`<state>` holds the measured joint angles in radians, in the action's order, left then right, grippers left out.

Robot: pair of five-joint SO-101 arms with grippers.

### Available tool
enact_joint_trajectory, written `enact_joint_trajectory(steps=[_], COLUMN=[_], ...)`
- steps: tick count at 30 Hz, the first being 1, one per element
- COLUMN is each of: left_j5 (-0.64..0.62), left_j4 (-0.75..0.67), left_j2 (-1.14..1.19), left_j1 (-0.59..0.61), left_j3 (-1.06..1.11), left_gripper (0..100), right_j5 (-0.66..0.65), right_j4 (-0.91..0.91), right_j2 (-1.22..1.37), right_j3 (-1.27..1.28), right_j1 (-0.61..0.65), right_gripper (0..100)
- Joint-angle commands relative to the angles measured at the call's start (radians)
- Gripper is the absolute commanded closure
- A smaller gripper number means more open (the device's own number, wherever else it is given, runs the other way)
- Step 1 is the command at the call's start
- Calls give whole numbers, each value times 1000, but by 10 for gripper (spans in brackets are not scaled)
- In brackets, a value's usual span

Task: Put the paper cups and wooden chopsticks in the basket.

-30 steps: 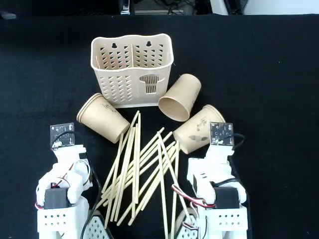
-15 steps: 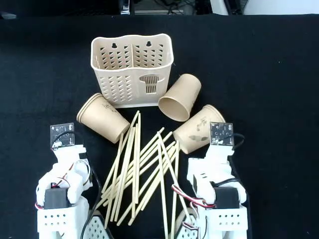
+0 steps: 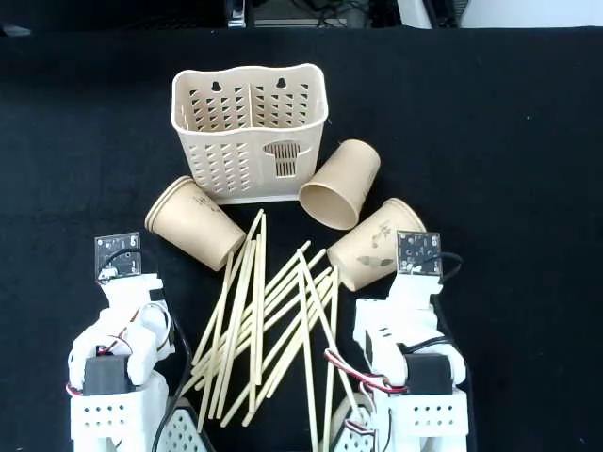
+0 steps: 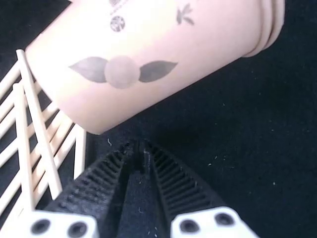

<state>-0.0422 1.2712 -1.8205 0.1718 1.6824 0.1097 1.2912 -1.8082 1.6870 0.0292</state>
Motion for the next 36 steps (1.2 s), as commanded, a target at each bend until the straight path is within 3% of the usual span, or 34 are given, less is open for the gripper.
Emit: enact_joint_trajectory(steps=[1,6,14,20,27,29,34,36], left_j5=[0,0,0,0,0,0,0,0], left_j4=[6,6,6,6,6,6,6,6], left_j2=[-3,-3,-3,-3,-3,-3,-3,-3], left_j1=[4,4,4,2,2,2,4,4], left_j3=[15,15,15,15,15,15,15,15], left_gripper=[970,970,970,970,970,970,970,970], right_j5=[12,11,2,-218,-206,-207,-198,-186], right_j4=[6,6,-6,-104,-81,-71,-58,-58], right_j2=[-71,-71,-73,-71,-71,-71,-68,-68], right_j3=[-2,-2,-2,-13,-240,-331,-495,-533], right_j1=[60,147,157,169,175,173,169,160], right_gripper=[984,984,984,984,983,956,773,752])
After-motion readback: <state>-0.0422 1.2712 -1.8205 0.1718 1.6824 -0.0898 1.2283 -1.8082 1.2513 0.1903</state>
